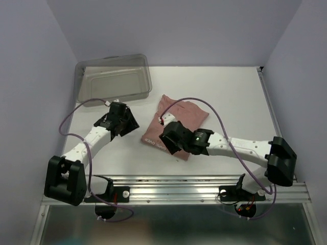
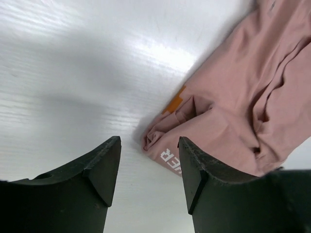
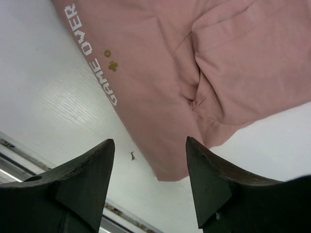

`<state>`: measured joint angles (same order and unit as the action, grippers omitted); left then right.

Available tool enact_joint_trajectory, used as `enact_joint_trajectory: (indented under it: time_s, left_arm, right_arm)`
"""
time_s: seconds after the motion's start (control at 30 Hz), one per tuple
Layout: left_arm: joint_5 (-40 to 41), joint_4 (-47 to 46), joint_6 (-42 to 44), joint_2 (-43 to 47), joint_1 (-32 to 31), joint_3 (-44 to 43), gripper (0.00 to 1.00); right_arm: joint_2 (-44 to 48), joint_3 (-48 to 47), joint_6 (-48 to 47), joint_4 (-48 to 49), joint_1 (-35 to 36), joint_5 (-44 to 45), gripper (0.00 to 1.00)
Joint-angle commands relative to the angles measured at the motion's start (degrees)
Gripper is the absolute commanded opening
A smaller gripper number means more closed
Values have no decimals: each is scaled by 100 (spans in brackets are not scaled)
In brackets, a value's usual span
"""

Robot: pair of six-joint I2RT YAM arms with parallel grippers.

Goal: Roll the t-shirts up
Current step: Roll the T-shirt to the center of the board.

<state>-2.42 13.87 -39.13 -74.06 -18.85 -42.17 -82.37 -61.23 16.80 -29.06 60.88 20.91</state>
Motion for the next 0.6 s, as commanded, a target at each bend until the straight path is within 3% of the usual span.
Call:
enact_joint_trajectory:
  time_s: [0.0,0.13,0.27,0.57]
  left_arm:
    - [539,607,353,620,399,-659,62]
    - [602,976,591,928,978,-915,62]
    - [663,1162,679,1060,1356,-1038,62]
    - [400,1074,714,1192,1657,-872,61]
  right_arm:
    - [-656,-538,-1239,198,651,1230,69]
    - [-1158,-600,-1942,479,925,1425,73]
    - [-1387,-583,-2075,787,978,1337,75]
    - [-1800,-407,-2462,1253,978,1179,77]
